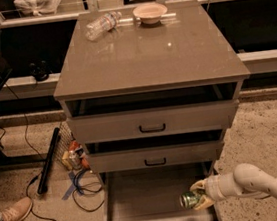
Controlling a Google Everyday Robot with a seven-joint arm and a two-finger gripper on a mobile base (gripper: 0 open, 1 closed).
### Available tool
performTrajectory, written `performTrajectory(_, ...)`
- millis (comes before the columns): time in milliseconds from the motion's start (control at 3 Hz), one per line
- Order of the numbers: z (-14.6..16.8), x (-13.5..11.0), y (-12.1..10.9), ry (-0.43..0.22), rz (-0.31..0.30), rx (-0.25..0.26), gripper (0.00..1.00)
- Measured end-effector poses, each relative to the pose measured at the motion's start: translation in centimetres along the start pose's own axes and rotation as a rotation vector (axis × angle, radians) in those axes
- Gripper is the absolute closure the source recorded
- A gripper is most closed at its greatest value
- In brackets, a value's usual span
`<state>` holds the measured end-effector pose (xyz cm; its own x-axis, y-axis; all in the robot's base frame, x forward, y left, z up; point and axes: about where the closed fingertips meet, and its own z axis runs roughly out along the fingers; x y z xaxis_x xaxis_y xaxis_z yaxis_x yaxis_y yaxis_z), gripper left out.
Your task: Pick green can from bottom drawer and place on counter
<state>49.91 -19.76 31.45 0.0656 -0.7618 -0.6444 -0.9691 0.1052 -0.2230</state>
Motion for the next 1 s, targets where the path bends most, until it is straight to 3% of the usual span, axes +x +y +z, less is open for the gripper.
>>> performTrajectory(333, -4.5, -2.8, -1.0, -0.05, -0.057, 0.045, 1.0)
performTrajectory(1000, -20.3, -10.6, -4.3, -0.091, -0.206, 0.216, 1.0)
